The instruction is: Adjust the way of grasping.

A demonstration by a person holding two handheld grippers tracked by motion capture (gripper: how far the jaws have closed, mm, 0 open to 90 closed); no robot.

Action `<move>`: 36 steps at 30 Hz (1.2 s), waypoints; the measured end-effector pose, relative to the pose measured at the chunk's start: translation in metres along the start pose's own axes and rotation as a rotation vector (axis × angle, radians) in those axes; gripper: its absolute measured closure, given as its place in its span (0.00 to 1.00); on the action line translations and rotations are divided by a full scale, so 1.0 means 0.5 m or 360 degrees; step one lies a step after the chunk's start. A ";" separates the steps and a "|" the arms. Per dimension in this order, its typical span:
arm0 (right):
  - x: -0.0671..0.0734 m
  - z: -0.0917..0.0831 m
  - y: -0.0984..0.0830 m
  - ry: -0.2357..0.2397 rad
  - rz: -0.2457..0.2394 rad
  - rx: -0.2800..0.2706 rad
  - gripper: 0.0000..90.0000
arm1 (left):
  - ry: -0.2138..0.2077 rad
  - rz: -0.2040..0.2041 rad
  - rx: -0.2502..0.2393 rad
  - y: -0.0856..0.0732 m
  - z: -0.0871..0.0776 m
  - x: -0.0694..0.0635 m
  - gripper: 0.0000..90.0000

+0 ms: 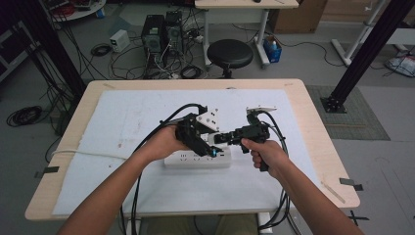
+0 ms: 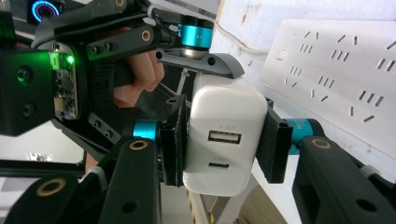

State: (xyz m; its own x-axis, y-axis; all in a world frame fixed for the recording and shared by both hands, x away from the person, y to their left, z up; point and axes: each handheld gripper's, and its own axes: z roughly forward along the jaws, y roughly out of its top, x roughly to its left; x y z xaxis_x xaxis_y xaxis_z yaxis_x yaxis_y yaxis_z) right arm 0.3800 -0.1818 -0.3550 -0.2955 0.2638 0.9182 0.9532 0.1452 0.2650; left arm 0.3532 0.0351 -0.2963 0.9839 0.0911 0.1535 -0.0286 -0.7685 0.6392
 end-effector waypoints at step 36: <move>0.046 -0.105 0.013 -0.1087 -0.0906 0.0207 0.69 | 0.0352 -0.0741 0.0604 -0.220 -0.171 0.099 0.22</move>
State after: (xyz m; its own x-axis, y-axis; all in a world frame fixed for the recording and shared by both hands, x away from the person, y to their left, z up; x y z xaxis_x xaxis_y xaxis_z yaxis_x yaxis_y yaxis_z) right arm 0.3829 -0.2251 -0.3164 -0.7338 0.6226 0.2720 0.6486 0.5228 0.5531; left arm 0.3899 0.1783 -0.2946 0.8176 0.5668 0.1016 0.4973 -0.7840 0.3715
